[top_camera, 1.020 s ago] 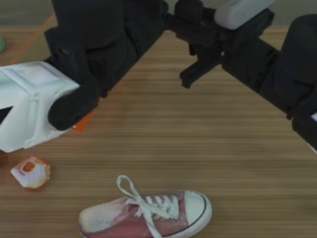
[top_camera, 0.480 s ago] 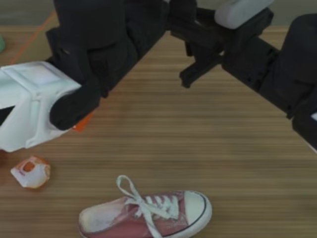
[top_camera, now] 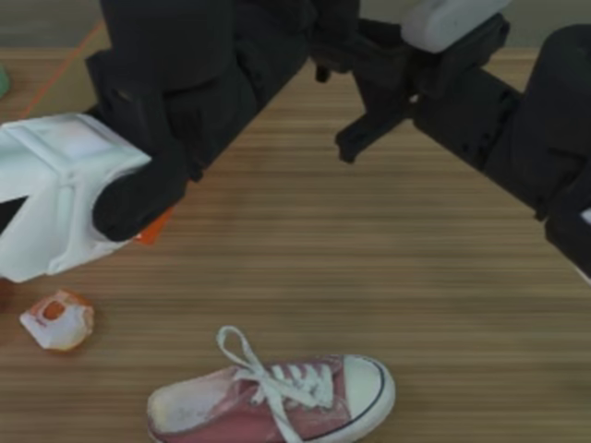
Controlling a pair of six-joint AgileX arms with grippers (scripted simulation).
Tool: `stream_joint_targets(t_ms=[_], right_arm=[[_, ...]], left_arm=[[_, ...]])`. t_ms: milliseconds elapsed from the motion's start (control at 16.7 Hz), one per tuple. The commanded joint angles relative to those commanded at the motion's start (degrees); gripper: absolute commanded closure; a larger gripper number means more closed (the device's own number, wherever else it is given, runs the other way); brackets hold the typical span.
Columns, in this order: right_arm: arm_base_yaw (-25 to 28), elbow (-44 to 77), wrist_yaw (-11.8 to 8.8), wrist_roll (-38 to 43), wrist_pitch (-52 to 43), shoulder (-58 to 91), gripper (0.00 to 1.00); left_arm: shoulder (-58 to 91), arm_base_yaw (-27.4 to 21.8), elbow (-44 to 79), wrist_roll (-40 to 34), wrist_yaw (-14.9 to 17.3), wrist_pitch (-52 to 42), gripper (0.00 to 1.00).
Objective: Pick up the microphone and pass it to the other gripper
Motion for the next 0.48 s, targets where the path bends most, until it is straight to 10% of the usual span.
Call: stream_joint_targets(t_ms=[180, 480], right_arm=[[0.0, 0.0, 0.0, 0.0, 0.0, 0.0, 1.0], [0.0, 0.0, 0.0, 0.0, 0.0, 0.0, 0.62]], left_arm=[[0.0, 0.0, 0.0, 0.0, 0.0, 0.0, 1.0], [0.0, 0.0, 0.0, 0.0, 0.0, 0.0, 1.0]])
